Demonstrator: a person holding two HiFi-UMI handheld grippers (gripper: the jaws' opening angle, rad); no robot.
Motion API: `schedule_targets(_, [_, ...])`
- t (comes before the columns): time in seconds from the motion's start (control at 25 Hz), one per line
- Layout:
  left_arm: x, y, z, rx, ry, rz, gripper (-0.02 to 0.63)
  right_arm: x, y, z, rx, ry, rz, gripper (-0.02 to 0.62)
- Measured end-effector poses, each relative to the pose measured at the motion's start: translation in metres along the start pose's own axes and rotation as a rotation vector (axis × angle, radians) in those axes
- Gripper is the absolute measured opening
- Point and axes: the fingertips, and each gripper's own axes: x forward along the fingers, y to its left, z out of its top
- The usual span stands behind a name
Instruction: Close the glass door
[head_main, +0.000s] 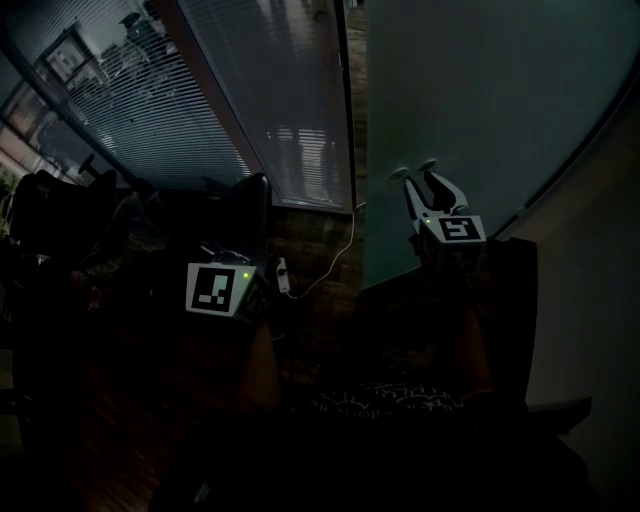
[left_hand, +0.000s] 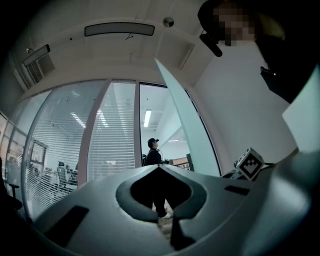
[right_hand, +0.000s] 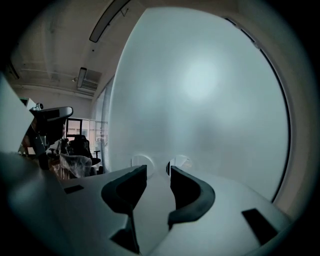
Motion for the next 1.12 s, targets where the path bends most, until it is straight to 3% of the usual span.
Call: schedule_targets(1.12, [-0.006, 0.014, -0.009, 0.018, 0.001, 0.085, 0.002, 0.020, -0.001, 0.001, -0.042, -0.005, -0.027, 0.124])
